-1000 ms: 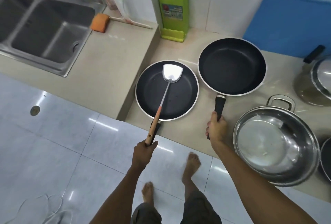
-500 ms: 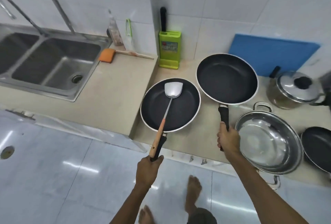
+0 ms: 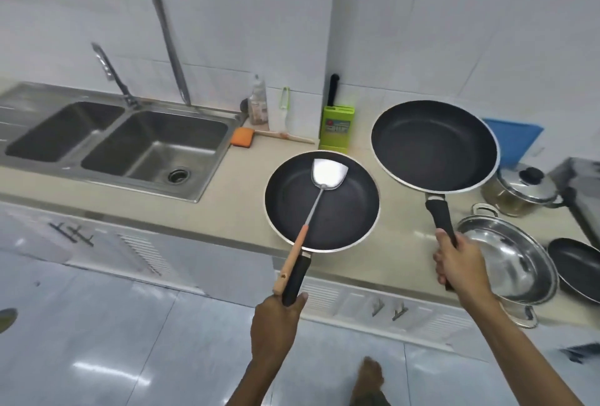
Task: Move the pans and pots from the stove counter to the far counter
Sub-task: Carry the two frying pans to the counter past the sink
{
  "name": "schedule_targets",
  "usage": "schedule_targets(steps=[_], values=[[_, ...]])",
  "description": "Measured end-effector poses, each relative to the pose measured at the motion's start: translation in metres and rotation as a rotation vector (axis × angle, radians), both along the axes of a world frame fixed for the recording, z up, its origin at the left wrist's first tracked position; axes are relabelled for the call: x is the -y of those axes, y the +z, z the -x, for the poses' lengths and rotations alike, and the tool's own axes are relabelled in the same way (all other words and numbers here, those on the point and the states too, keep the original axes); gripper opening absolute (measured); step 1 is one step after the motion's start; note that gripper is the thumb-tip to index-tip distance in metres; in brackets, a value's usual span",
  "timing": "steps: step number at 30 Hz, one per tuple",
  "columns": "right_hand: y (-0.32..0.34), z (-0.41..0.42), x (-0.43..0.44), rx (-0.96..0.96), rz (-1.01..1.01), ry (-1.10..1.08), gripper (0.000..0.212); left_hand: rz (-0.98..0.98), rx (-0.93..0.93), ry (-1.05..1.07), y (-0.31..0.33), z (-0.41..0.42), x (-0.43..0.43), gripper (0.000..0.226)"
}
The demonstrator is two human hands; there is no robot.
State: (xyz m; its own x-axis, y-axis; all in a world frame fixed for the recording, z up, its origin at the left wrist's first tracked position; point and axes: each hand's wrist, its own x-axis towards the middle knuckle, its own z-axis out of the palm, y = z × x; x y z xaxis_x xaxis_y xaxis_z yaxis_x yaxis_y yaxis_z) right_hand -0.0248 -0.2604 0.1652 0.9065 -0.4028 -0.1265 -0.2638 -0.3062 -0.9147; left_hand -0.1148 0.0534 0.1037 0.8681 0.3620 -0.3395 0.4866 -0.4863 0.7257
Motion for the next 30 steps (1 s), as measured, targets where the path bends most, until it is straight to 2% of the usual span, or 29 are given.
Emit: schedule_targets(steps=[3, 6, 11, 19, 30], values=[[0.007, 0.009, -0.040, 0.035, 0.049, 0.088, 0.008, -0.015, 0.021, 0.033, 0.009, 0.009, -0.043, 0.041], [-0.001, 0.009, -0.084, 0.023, 0.071, 0.179, 0.033, -0.055, 0.018, 0.093, 0.017, 0.023, -0.088, 0.040], [-0.018, -0.009, -0.183, -0.002, 0.056, 0.379, 0.036, -0.118, -0.026, 0.269, 0.023, 0.050, -0.174, 0.042], [-0.030, -0.056, -0.396, 0.017, 0.115, 0.672, 0.043, -0.001, -0.084, 0.607, 0.017, 0.072, -0.334, 0.046], [-0.030, -0.121, -0.705, 0.006, 0.121, 0.959, 0.046, -0.075, -0.100, 0.926, 0.047, 0.059, -0.592, 0.043]])
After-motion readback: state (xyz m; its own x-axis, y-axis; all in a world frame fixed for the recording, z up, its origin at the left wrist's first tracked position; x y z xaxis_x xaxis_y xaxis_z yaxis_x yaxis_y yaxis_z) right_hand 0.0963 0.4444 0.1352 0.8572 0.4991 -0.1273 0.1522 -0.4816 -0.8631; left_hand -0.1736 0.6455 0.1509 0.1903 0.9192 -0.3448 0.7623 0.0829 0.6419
